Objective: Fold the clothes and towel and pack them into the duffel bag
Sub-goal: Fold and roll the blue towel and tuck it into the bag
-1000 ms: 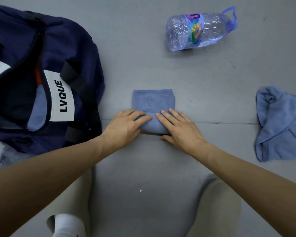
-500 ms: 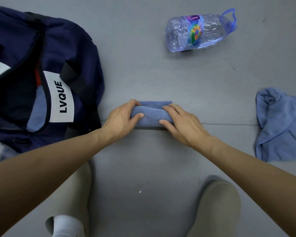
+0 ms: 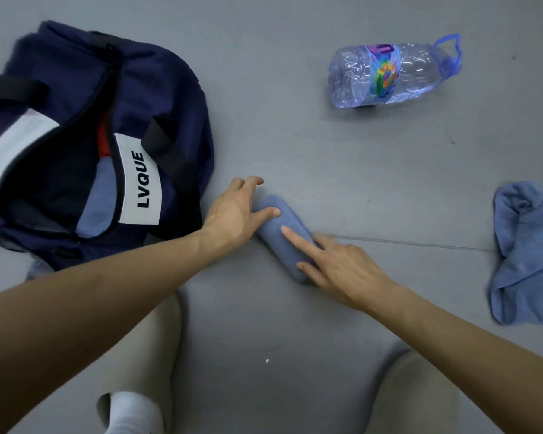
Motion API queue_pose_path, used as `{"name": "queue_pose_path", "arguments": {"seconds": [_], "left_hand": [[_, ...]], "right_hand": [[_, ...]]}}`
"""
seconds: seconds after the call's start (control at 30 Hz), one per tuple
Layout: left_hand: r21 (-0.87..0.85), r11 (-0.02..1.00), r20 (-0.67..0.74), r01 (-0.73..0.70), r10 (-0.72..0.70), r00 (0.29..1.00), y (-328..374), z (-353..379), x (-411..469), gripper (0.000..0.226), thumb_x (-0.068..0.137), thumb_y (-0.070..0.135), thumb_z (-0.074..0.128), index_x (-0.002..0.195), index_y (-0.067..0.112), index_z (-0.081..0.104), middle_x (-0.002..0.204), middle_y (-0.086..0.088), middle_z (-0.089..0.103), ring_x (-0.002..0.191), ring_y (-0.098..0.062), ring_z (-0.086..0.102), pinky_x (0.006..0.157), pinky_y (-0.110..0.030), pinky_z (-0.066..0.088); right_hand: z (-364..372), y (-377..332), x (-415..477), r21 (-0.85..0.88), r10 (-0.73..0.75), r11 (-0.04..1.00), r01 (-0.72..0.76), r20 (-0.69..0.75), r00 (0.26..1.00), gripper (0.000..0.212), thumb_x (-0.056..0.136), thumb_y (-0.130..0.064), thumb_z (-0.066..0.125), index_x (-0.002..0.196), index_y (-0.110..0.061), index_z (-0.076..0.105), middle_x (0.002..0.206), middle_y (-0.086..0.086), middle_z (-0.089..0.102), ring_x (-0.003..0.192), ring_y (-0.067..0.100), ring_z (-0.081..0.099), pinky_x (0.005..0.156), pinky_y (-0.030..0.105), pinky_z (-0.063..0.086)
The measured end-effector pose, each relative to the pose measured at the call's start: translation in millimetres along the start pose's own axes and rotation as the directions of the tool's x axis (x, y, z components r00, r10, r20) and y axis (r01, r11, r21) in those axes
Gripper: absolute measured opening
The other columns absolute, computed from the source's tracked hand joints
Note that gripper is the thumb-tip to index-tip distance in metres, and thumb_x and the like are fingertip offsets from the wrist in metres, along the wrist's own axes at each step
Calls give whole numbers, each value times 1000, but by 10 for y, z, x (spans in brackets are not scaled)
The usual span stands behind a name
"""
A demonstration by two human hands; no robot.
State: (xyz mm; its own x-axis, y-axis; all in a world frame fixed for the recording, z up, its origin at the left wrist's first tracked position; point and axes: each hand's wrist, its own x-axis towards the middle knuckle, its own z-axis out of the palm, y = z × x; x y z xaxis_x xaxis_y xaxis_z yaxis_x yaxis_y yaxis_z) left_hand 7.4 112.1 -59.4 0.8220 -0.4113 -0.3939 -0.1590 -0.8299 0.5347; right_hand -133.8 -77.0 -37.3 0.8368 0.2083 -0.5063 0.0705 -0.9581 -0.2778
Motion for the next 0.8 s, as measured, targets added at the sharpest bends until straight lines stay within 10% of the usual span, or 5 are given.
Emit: {"name": "queue_pose_path", "arguments": {"seconds": [0.3, 0.47, 0.63, 0.8], "left_hand": [[-117, 991, 70, 59, -51, 996, -175, 120, -383, 50, 102, 47, 44, 149, 40, 30, 95, 2, 71, 88, -21, 69, 84, -36, 51], [-465, 885, 203, 6, 99, 974, -112, 395, -528, 55, 101, 23, 52, 151, 36, 34, 138, -13, 55, 122, -23, 58, 106, -20, 41], [-654, 752, 203, 90, 59, 977, 259, 169, -348, 47, 91, 25, 66, 137, 29, 59, 143, -10, 52, 132, -14, 50, 109, -20, 40], [-678, 726, -17, -115, 141, 990, 416, -800, -368, 53, 92, 23, 69, 140, 39, 54, 130, -2, 49, 124, -10, 52, 111, -31, 41]], "right_hand": [[98, -230, 82, 152, 55, 986, -75, 128, 990, 74, 101, -60, 32, 152, -48, -20, 144, 11, 49, 111, 40, 59, 91, 42, 48], [144, -216, 32, 529, 97, 835, -150, 126, 987, 78, 100, -55, 45, 147, -60, -17, 153, 1, 46, 131, 26, 52, 105, 34, 42], [-139, -319, 34, 664, 99, 740, -107, 50, 994, 77, 101, -46, 48, 139, -71, -14, 106, -3, 69, 89, 14, 66, 93, 39, 51], [-1064, -539, 131, 726, 39, 687, 12, -54, 998, 74, 92, -54, 52, 133, -82, -3, 115, -23, 62, 93, -1, 67, 99, 31, 50]]}}
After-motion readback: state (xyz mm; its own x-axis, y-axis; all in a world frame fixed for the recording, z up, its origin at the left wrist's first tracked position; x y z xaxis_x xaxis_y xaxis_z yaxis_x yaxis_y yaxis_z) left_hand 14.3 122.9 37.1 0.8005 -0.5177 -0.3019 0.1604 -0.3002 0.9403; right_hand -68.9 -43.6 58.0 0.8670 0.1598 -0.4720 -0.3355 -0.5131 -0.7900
